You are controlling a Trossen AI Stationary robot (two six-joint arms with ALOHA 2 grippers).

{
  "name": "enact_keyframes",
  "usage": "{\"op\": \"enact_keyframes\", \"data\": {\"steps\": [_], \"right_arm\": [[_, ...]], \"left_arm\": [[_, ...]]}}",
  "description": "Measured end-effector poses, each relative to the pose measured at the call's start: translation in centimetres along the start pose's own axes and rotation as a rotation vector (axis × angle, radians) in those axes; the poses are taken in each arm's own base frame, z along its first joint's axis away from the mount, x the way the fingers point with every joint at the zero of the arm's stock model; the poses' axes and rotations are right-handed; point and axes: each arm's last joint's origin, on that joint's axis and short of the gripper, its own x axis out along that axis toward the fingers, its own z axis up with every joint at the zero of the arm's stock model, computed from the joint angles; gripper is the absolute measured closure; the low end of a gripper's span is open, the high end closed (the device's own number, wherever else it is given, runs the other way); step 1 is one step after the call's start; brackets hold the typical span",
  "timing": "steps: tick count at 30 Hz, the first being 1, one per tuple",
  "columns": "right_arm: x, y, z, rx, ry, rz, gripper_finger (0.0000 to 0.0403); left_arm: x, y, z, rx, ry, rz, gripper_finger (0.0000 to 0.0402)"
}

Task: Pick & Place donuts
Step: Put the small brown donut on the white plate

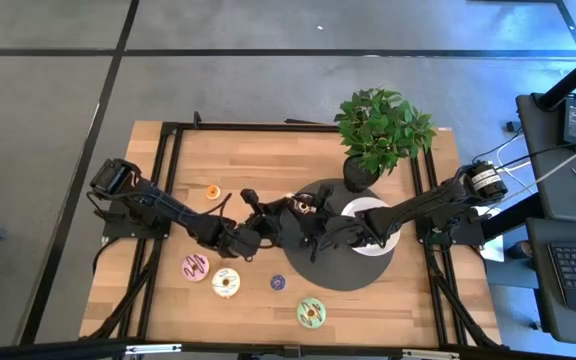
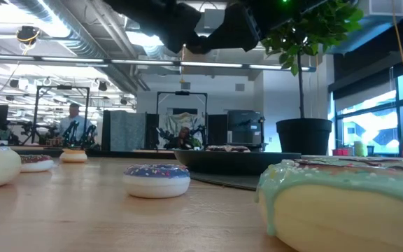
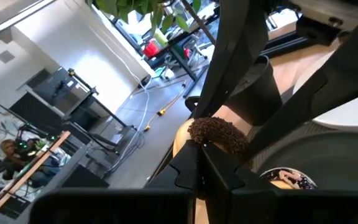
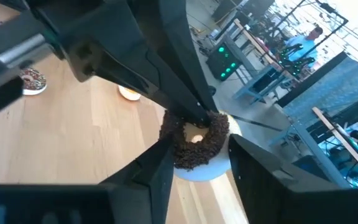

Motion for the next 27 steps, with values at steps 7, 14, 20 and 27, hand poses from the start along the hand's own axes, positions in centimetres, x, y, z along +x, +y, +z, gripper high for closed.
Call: {"op": "enact_keyframes", "data": {"steps": [7,14,20,27], "right_arm": [[0.01,-0.02,0.00,0.002,0.001,-0.004,0.0275],[-0.03,-0.01,0.04,0.004,0.000,-0.008,0.0319],[-0.03,-0.01,0.04,0.004,0.000,-0.008,0.0359],[-0.02,0.00,-0.01,0.001,0.003,-0.007,0.0397]], "left_arm": [[-0.03,-0.03,0.02,-0.007,-0.003,-0.007,0.0398],[-0.04,-0.04,0.03,-0.007,-0.003,-0.009,0.0397],[-0.04,-0.04,0.02,-0.007,-0.003,-0.010,0.0381],[-0.04,-0.04,0.03,-0.008,-0.004,-0.010,0.0362]]}}
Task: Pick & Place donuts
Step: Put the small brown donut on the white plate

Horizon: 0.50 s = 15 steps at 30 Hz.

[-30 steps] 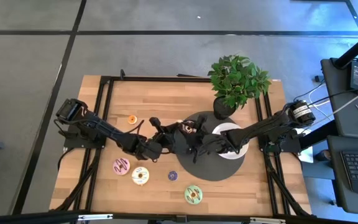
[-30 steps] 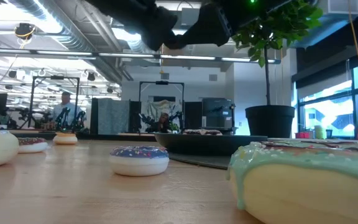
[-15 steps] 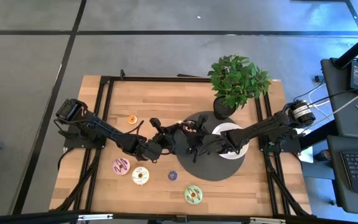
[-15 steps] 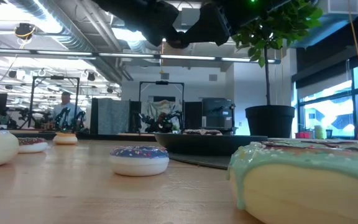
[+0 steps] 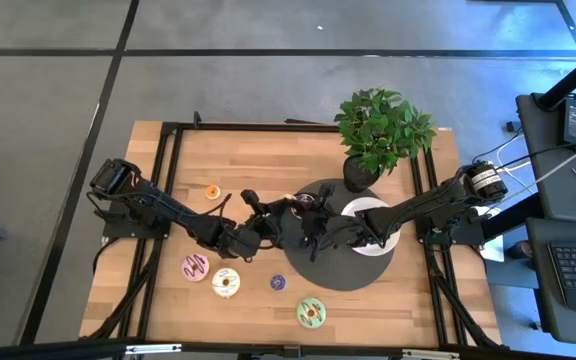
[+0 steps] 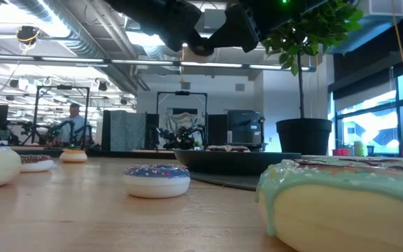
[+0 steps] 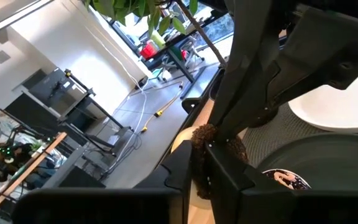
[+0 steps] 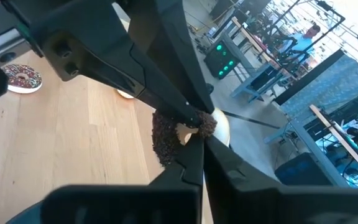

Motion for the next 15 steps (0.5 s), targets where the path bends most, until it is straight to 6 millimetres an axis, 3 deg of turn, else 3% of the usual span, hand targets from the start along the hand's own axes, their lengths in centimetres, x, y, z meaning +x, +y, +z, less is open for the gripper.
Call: {"op": "enact_keyframes", "data": {"steps": [15], "right_arm": [[-0.18,-0.22,-0.52,-0.029,0.066,-0.051,0.0389]], "left_arm": [[-0.94,-0.40,-0.73,0.147,0.046,0.041,0.0281]]}}
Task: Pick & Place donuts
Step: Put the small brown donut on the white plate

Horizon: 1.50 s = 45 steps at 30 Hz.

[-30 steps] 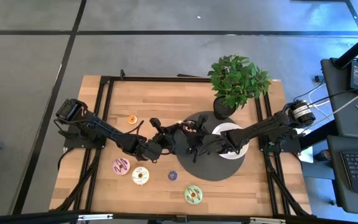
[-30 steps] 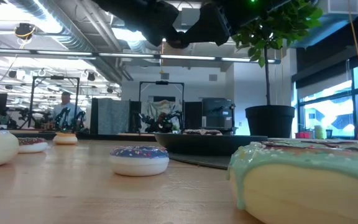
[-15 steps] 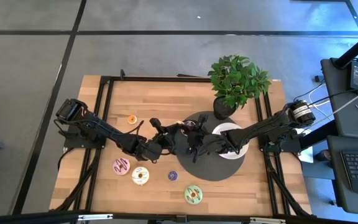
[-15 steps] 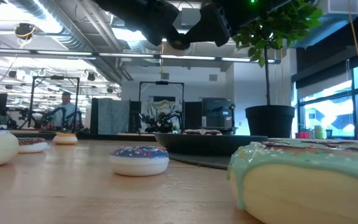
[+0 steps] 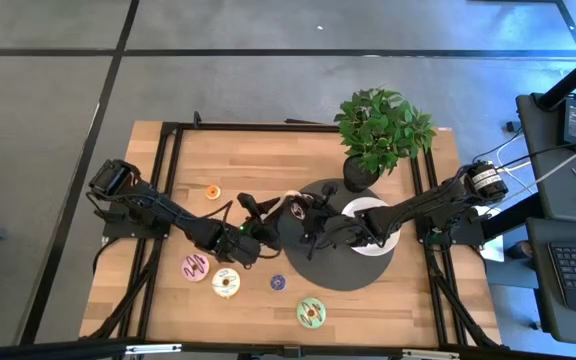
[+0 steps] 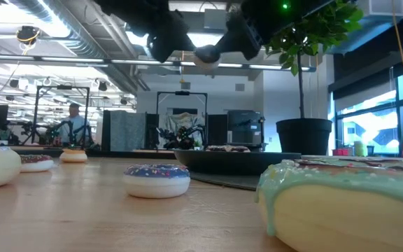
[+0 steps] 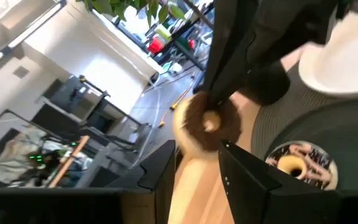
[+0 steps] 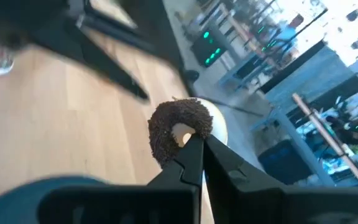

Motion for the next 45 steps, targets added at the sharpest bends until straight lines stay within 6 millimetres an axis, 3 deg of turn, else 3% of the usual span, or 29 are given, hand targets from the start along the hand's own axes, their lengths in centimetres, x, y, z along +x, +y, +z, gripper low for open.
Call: {"op": "enact_keyframes", "data": {"steps": [5,11,16,23,35,45], "right_arm": [[-1.1,-0.9,-1.0,0.048,0.093,0.123,0.0395],[-3.8,-2.2,-2.7,0.172,0.292,0.326,0.0396],[-7.1,-2.2,-4.8,0.189,0.430,0.351,0.0399],[-10.8,-3.3,-7.9,0.432,0.498,0.337,0.0399],[-11.8,-3.3,-16.0,0.639,0.641,0.226,0.0399],[-11.6,-2.5,-18.6,0.707,0.620,0.207,0.0394]], "left_arm": [[-0.5,0.5,-0.2,-0.041,-0.001,-0.029,0.0277],[-0.1,2.2,-1.3,-0.156,-0.027,-0.205,0.0281],[0.3,3.0,-2.4,-0.219,-0.021,-0.266,0.0279],[0.9,3.2,-2.7,-0.252,-0.011,-0.296,0.0283],[2.1,3.5,-3.0,-0.333,0.014,-0.347,0.0284],[2.2,3.4,-3.0,-0.346,0.008,-0.406,0.0281]]}}
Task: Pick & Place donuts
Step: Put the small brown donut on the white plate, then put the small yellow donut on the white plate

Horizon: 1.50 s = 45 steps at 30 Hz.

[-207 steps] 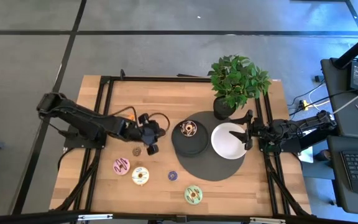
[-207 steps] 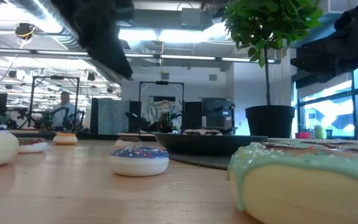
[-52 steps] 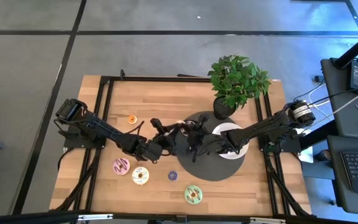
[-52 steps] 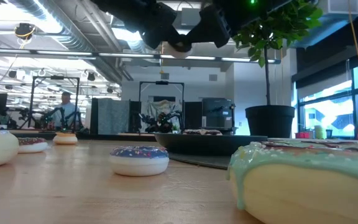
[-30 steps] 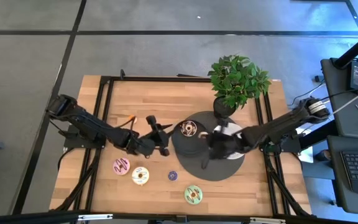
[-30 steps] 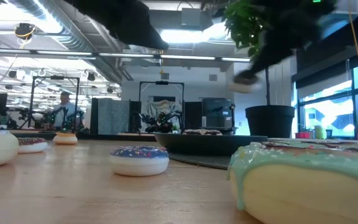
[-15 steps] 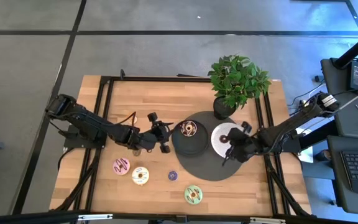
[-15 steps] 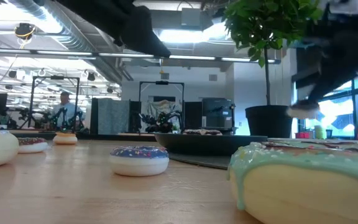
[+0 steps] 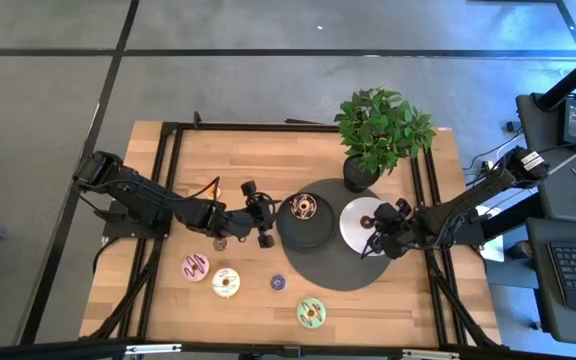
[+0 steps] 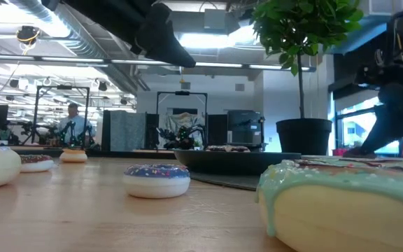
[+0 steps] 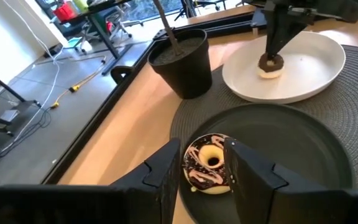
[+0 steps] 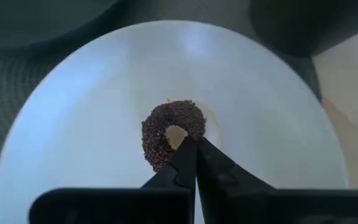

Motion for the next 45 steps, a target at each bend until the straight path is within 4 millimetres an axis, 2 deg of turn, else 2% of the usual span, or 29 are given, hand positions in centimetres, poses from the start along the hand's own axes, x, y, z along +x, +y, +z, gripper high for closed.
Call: {"op": "enact_keyframes", "data": {"steps": [12,22,28,33,40,45], "right_arm": [[0.0,-0.1,-0.1,-0.005,0.014,-0.003,0.0386],[0.0,-0.1,0.1,-0.025,-0.023,-0.024,0.0327],[0.0,-0.3,0.2,-0.005,-0.078,-0.054,0.0293],[0.0,-0.3,0.4,-0.004,-0.143,-0.085,0.0282],[0.0,-0.2,0.4,0.003,-0.127,-0.068,0.0281],[0.0,-0.2,0.4,0.002,-0.126,-0.067,0.0281]], "left_arm": [[0.0,0.0,0.0,-0.007,0.000,0.001,0.0284],[0.0,0.0,-0.2,-0.021,0.014,0.002,0.0285],[0.1,0.2,-1.1,-0.094,0.094,0.017,0.0282],[0.7,2.1,-2.7,-0.204,0.240,0.113,0.0271],[0.4,6.9,-6.1,-0.390,0.611,0.298,0.0238],[0.5,8.8,-7.1,-0.422,0.707,0.399,0.0219]]}}
